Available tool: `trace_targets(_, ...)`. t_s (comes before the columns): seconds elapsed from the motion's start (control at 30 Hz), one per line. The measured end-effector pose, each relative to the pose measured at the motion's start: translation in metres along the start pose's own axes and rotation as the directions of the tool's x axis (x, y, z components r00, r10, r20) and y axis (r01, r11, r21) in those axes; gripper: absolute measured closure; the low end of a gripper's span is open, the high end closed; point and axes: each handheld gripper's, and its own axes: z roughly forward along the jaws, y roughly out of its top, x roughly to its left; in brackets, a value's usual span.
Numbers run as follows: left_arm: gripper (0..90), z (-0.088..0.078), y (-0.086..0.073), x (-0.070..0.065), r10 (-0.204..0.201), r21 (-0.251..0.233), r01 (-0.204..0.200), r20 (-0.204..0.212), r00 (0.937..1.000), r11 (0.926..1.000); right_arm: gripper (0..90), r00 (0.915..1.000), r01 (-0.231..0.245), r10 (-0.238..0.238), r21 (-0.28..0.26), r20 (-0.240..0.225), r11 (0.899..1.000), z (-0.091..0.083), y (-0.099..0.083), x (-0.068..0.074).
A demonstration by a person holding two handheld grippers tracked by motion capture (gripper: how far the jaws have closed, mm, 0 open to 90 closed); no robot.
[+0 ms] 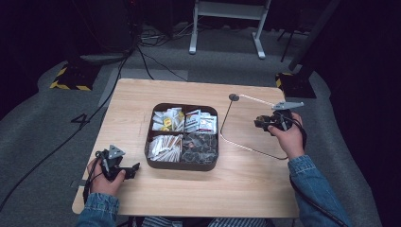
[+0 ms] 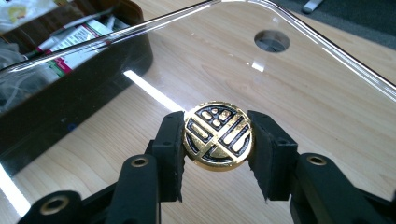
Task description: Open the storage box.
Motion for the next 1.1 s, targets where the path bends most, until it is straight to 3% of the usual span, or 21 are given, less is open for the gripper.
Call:
trace_targets(0.57,10.9,0.000,0.000,0.000,-0.002,0.000,0.002,-0.002,1.0000,1.0000,59.2,0.9994,-0.033,0.032,0.057,0.015,0.998,0.021,-0.039,-0.019)
trace_targets(1.1,10.9,0.001,0.001,-0.001,-0.004,-0.001,0.004,-0.003,1.0000,1.0000,59.1,0.9976,-0.067,0.066,0.069,0.018,0.995,0.042,-0.065,-0.015)
